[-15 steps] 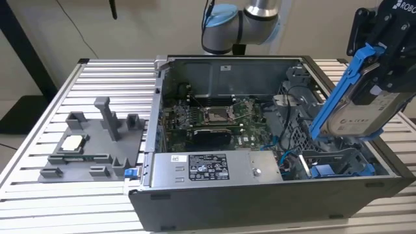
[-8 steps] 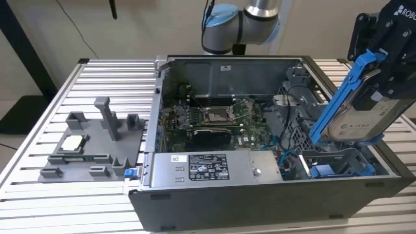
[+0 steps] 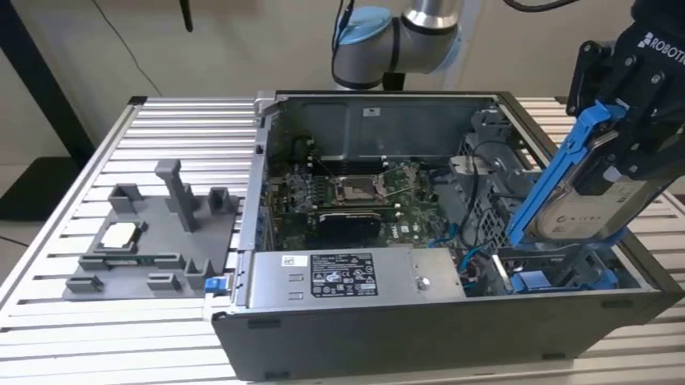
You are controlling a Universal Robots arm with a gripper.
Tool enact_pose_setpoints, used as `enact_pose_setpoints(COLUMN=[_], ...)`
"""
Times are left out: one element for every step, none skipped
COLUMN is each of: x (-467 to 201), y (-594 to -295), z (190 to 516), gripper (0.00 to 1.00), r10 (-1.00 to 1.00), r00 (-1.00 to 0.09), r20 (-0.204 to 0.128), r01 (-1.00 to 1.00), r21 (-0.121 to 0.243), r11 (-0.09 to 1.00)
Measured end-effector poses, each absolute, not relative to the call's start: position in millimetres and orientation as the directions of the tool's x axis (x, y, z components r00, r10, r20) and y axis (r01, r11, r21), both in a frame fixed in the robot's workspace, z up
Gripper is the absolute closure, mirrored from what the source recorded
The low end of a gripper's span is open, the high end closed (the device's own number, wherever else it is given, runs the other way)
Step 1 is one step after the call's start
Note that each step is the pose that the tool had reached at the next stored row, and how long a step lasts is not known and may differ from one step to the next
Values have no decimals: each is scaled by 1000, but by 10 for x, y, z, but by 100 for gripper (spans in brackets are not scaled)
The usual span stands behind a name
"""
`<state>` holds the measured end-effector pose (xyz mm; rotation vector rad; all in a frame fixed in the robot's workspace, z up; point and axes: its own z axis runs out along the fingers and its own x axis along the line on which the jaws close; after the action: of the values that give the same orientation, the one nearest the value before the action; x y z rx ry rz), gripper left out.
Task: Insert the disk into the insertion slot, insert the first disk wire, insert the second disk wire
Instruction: 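Insert the disk into the insertion slot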
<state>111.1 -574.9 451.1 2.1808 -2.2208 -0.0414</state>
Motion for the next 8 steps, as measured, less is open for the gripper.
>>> enact_pose_setpoints(x=[1114, 1117, 1125, 1128, 1135, 1138, 1147, 1151], y=[-5749, -5749, -5750, -5750, -5749, -5749, -5749, -5749], z=[4492, 4474, 4437, 4420, 4384, 4365, 4328, 4311], gripper=[67, 67, 67, 67, 67, 67, 67, 67], r10=[-1000, -1000, -1000, -1000, -1000, -1000, -1000, -1000], r00=[-18, -18, -18, -18, -18, -18, -18, -18], r20=[2, 2, 2, 2, 1, 1, 0, -1], r01=[-999, -999, -999, -999, -999, -999, -999, -999], r21=[39, 39, 39, 39, 39, 39, 39, 39], r11=[18, 18, 18, 18, 18, 18, 18, 18])
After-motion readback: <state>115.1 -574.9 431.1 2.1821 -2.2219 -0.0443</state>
